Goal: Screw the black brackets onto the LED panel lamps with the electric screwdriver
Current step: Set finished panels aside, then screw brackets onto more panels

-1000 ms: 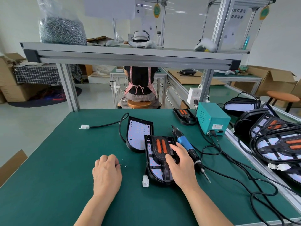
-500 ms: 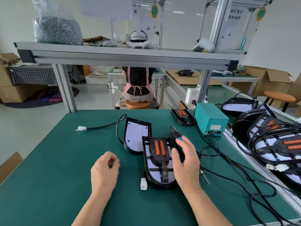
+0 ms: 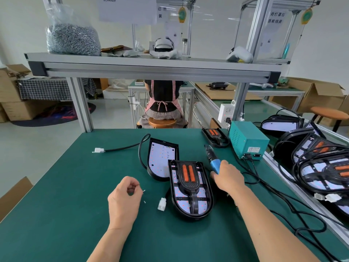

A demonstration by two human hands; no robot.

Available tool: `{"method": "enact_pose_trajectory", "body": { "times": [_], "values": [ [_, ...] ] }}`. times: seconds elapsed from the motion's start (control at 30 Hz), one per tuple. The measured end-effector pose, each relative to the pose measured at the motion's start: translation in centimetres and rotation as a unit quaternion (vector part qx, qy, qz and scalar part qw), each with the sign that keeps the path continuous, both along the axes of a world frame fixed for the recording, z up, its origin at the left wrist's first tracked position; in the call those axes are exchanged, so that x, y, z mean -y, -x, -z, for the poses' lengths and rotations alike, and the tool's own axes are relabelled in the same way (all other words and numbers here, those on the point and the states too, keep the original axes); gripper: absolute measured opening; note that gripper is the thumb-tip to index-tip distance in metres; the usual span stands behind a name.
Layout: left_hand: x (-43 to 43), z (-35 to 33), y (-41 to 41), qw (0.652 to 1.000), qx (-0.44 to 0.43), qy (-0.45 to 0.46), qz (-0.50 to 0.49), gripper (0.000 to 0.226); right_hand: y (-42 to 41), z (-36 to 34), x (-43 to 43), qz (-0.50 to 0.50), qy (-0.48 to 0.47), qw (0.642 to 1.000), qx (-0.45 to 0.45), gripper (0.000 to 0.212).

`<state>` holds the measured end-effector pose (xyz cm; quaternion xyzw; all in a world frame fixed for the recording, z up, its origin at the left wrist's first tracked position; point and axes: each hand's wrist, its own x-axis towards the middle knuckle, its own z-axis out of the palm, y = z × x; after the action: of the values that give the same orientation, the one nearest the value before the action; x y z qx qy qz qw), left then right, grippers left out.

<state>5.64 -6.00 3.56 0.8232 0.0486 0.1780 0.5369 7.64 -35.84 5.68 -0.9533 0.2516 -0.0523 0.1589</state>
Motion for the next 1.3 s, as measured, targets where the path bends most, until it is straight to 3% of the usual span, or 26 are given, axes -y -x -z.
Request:
{"method": "enact_pose_trajectory", "body": {
  "times": [0.07,0.1,0.17,0.23,0.37,0.5,0.57,0.67,0.8,0.97,1.1,1.3],
  "values": [
    [0.0,0.0,0.0,1.0,-0.004,0.007,0.003,0.026,0.5,-0.2,1.2,0.036,-0.156,0.985,0.061,0.031],
    [0.0,0.1,0.0,1.0,-0.005,0.01,0.004,0.026,1.0,-0.4,1.7,0.063,-0.267,0.956,0.102,0.028],
    [0.0,0.2,-0.1,1.0,-0.001,0.015,0.006,0.026,2.1,-1.1,2.4,0.108,-0.48,0.852,0.177,0.025],
    [0.1,0.2,-0.1,1.0,0.004,0.02,0.007,0.027,3.4,-1.7,2.6,0.119,-0.622,0.741,0.223,0.022],
    [0.3,0.0,0.3,1.0,0.028,0.011,0.004,0.029,6.1,-2.5,2.2,0.089,-0.758,0.587,0.269,0.015],
    [0.8,-0.6,1.2,0.997,0.071,-0.026,0.001,0.021,7.9,-3.1,0.9,0.05,-0.824,0.491,0.28,0.024],
    [1.7,-1.1,1.9,0.996,0.081,-0.019,0.011,0.02,8.2,-3.7,0.1,0.042,-0.829,0.48,0.285,0.023],
    [3.6,-2.1,3.1,0.995,0.079,0.015,0.058,0.021,8.0,-4.8,-1.2,0.048,-0.811,0.492,0.312,0.022],
    [6.2,-3.3,4.2,0.981,0.017,0.123,0.147,0.02,7.3,-6.3,-3.1,0.069,-0.759,0.495,0.418,0.018],
    [7.5,-4.0,4.8,0.932,-0.084,0.296,0.19,0.012,6.9,-7.8,-4.5,0.097,-0.718,0.456,0.517,0.026],
    [7.8,-3.9,5.5,0.901,-0.124,0.351,0.223,0.011,6.8,-8.0,-5.0,0.128,-0.715,0.429,0.536,0.026],
    [7.8,-4.2,5.9,0.867,-0.139,0.411,0.244,0.012,6.7,-7.6,-5.4,0.144,-0.709,0.43,0.541,0.029]
  ]
}}
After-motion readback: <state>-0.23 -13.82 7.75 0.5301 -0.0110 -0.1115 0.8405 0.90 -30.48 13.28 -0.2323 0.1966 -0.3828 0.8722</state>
